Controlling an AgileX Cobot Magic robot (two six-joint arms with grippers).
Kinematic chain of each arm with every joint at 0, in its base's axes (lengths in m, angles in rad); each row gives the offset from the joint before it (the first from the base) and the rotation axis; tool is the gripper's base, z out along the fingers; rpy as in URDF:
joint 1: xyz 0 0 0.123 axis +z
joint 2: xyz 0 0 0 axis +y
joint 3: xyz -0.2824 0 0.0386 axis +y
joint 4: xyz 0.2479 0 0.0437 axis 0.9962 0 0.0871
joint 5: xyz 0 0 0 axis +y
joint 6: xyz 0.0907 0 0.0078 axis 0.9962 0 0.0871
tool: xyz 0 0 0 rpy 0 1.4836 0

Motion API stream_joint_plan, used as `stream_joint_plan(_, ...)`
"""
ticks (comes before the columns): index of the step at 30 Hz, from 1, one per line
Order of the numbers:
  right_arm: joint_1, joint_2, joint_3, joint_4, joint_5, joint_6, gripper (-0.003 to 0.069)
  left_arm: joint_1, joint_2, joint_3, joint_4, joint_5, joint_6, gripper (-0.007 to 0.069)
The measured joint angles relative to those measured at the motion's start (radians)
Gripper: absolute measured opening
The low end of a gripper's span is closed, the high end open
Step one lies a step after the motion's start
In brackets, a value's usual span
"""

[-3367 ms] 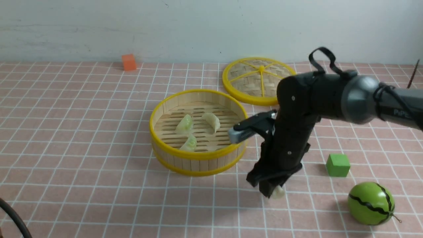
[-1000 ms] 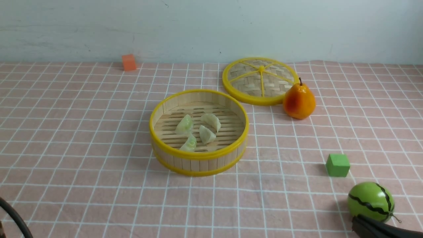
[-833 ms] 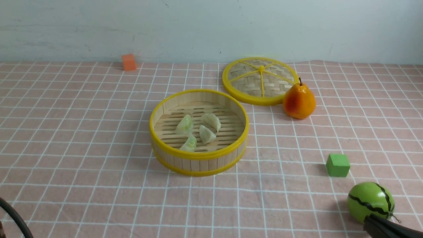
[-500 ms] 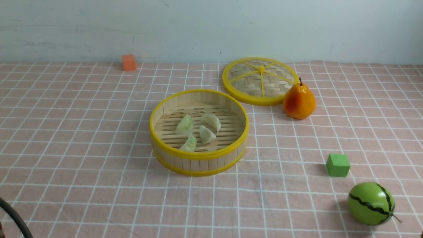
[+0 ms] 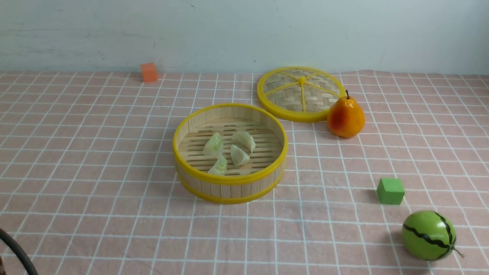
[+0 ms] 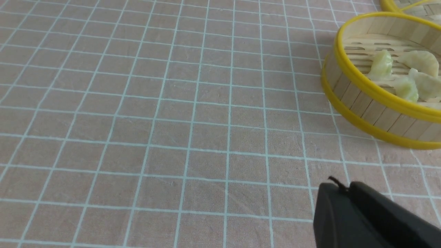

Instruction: Put the dumplings into the steamer on the table with the pink tablecloth.

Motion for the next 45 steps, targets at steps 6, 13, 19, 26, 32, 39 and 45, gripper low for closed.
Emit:
stream_joint_plan(6,-0.001,0.0,0.0,0.002,0.0,0.0,0.001,0.0,0.0,0.0,0.0,0.0,0.0,0.0042)
stream_joint_plan(13,-0.001,0.0,0.0,0.002,0.0,0.0,0.001,0.0,0.0,0.0,0.0,0.0,0.0,0.0055)
stream_joint_plan(19,-0.001,0.0,0.0,0.003,0.0,0.0,0.001,0.0,0.0,0.002,0.0,0.0,0.0,0.0057)
stream_joint_plan(26,-0.001,0.0,0.0,0.003,0.0,0.0,0.0018,0.005,-0.092,0.091,0.0,-0.013,0.0,0.0057)
stream_joint_plan(32,-0.002,0.0,0.0,0.003,0.001,0.0,0.0025,0.181,-0.278,0.224,-0.217,-0.149,0.1,0.0057)
stream_joint_plan(39,-0.002,0.0,0.0,0.003,0.001,0.0,0.0036,0.368,-0.409,0.44,-0.509,-0.427,0.424,-0.0014)
stream_joint_plan(45,-0.002,0.0,0.0,0.003,0.001,0.0,0.0043,0.385,-0.44,0.458,-0.588,-0.268,0.6,-0.0014)
